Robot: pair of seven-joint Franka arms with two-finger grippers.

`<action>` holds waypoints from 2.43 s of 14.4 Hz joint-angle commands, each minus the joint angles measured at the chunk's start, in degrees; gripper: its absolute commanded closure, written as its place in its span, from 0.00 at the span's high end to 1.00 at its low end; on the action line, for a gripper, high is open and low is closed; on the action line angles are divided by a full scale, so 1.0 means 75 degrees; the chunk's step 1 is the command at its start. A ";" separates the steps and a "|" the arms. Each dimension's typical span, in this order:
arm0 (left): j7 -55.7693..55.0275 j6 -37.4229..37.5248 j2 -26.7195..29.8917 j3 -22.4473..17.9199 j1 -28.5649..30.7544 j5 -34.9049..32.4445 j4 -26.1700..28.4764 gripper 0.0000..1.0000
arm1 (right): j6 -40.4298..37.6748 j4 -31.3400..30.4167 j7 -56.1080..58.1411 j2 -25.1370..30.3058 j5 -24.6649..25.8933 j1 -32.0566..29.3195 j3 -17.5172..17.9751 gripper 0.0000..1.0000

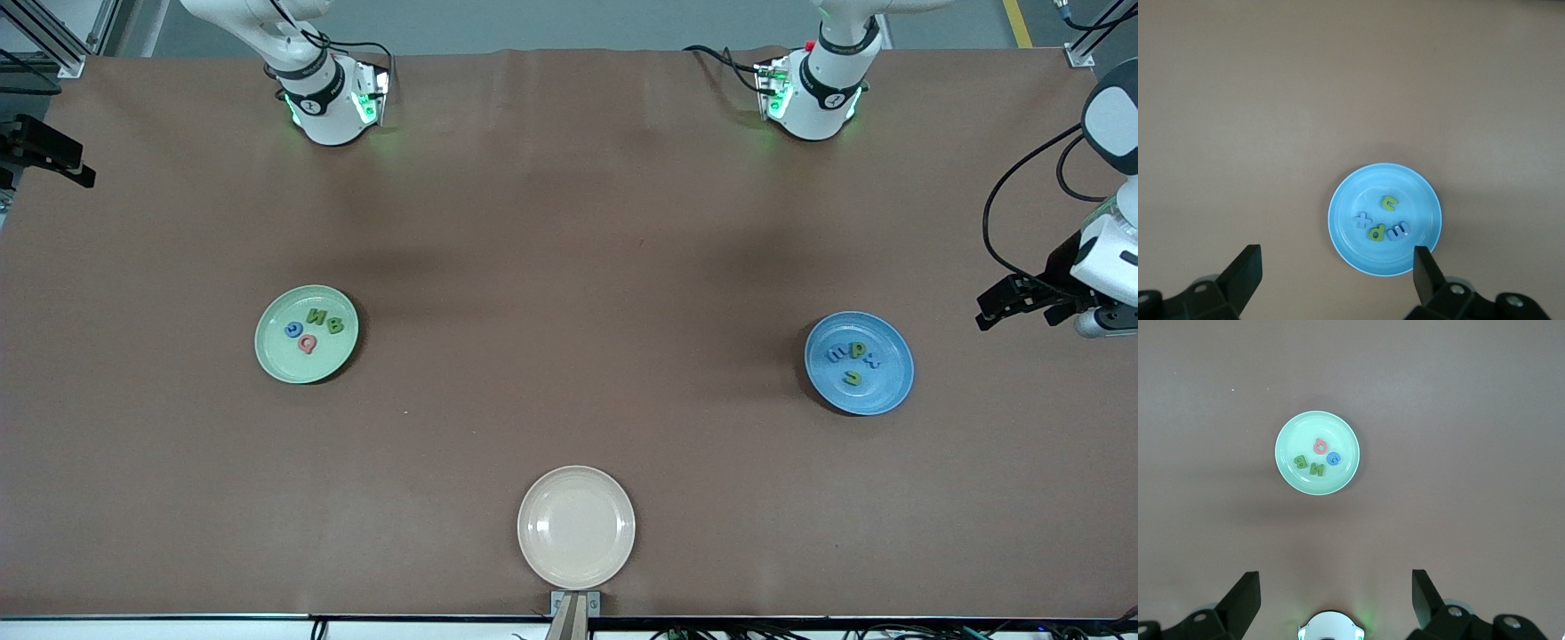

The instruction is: Sort upper and lower case letters into plates

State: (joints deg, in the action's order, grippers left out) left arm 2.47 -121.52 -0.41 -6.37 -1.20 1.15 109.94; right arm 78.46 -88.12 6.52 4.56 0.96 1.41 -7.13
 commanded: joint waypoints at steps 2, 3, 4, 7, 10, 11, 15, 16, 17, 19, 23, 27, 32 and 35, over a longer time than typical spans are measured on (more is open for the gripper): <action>0.0115 0.0731 0.0570 0.0309 -0.0027 0.0034 -0.0208 1.00 | 0.0016 -0.0017 -0.0025 0.0061 -0.0081 0.0035 -0.0010 1.00; 0.0115 0.1209 0.0547 0.0356 -0.0062 0.0022 -0.0477 1.00 | 0.0016 -0.0017 -0.0025 0.0061 -0.0081 0.0035 -0.0010 1.00; 0.0115 0.1585 0.0500 0.0438 -0.0074 0.0022 -0.0735 1.00 | 0.0016 -0.0017 -0.0025 0.0061 -0.0081 0.0035 -0.0010 1.00; 0.0139 0.2139 0.0488 0.0509 -0.0039 0.0022 -0.1275 1.00 | 0.0016 -0.0017 -0.0025 0.0061 -0.0069 0.0035 -0.0010 1.00; 0.0127 0.2863 0.0150 0.0509 -0.0062 0.0022 -0.2221 1.00 | 0.0016 -0.0017 -0.0025 0.0061 -0.0069 0.0024 -0.0010 1.00; 0.0139 0.3307 -0.0049 0.0509 -0.0062 0.0022 -0.2701 1.00 | 0.0004 -0.0017 -0.0025 0.0061 -0.0069 0.0023 -0.0010 1.00; 0.0151 0.3768 -0.0157 0.0509 -0.0039 0.0080 -0.3116 1.00 | -0.0019 -0.0028 -0.0025 0.0061 -0.0069 -0.0012 -0.0034 1.00; 0.0151 0.3838 -0.0122 0.0509 -0.0016 0.0104 -0.3082 1.00 | -0.0019 -0.0028 -0.0025 0.0061 -0.0069 -0.0012 -0.0034 1.00; 0.0162 0.3839 -0.0098 0.0509 -0.0004 0.0104 -0.3046 1.00 | -0.0019 -0.0028 -0.0025 0.0061 -0.0069 -0.0012 -0.0045 1.00; 0.0220 0.3804 0.0007 0.0509 -0.0004 0.0092 -0.2953 1.00 | -0.0019 -0.0028 -0.0025 0.0061 -0.0069 -0.0012 -0.0045 1.00; 0.0221 0.3465 0.0242 0.0521 -0.0027 0.0104 -0.2718 1.00 | -0.0054 -0.0040 -0.0025 0.0061 -0.0081 0.0000 -0.0034 1.00; -0.0106 0.3487 0.0289 0.0672 -0.0051 0.0104 -0.2741 1.00 | -0.0066 -0.0052 -0.0025 0.0061 -0.0081 0.0000 -0.0034 1.00; -0.0224 0.3956 0.0406 0.0767 -0.0015 0.0104 -0.2835 1.00 | -0.0066 -0.0052 -0.0025 0.0061 -0.0069 0.0012 -0.0034 1.00; -0.0213 0.3945 0.0185 0.0755 -0.0027 0.0057 -0.3149 1.00 | -0.0078 -0.0064 -0.0025 0.0061 -0.0069 0.0000 -0.0034 1.00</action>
State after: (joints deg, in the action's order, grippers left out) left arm 1.05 -92.89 1.77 -0.79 -1.55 1.16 88.47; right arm 78.19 -88.15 6.51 4.55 0.96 1.41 -7.33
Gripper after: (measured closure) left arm 0.000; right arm 0.000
